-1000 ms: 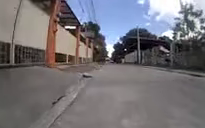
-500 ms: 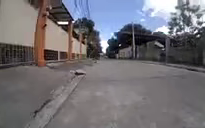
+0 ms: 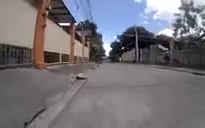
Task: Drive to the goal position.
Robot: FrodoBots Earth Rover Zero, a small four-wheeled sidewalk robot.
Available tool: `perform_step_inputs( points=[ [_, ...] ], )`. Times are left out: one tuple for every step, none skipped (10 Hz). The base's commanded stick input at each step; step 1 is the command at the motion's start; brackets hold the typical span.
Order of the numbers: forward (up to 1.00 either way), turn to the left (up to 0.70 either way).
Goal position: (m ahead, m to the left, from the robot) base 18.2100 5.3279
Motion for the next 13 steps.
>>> perform_step_inputs(
  points=[
    [0.85,-0.09],
    [0.85,-0.02],
    [0.85,0.0],
    [0.85,0.0],
    [0.85,0.0],
    [0.85,0.0],
    [0.85,0.0],
    [0.85,0.0],
    [0.85,0.0],
    [0.85,0.0],
    [0.85,0.0],
    [0.85,0.0],
    [0.85,0.0]
  ],
)
